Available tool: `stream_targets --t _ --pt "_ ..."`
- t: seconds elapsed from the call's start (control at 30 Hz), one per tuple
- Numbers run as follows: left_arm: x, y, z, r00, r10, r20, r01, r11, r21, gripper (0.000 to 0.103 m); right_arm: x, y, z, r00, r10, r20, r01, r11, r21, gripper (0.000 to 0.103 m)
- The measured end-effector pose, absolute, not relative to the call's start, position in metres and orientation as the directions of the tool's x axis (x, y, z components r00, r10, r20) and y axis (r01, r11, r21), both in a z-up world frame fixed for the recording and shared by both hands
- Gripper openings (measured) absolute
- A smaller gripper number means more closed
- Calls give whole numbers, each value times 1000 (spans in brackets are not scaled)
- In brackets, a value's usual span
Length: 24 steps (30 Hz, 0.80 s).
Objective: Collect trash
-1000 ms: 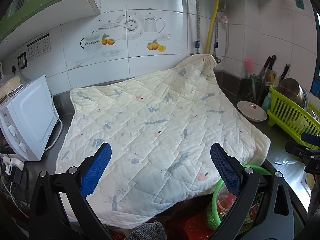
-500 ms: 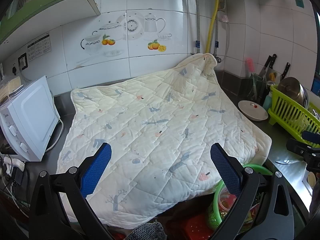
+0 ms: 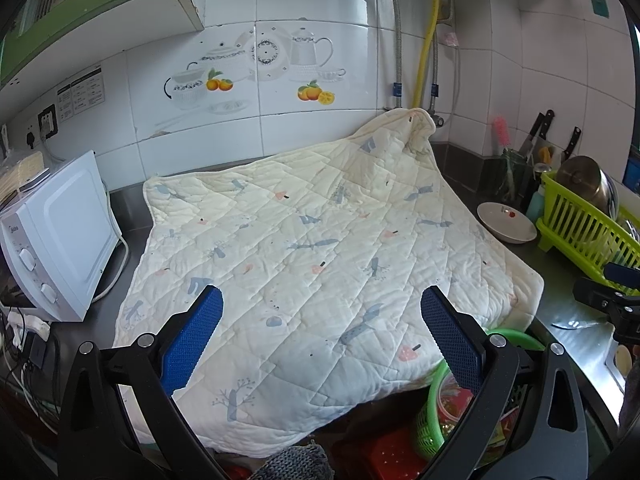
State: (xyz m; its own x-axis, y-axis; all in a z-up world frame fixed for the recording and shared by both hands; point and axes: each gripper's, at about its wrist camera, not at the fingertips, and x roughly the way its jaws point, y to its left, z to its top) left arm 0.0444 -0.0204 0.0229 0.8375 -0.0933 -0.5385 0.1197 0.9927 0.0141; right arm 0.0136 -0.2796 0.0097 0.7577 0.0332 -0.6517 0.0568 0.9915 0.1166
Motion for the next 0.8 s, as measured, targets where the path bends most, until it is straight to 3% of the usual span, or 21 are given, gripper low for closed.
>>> stream_targets --t 0.8 --pt "42 -20 23 840 -92 -535 118 993 14 98 13 -278 11 759 42 -649 52 991 124 96"
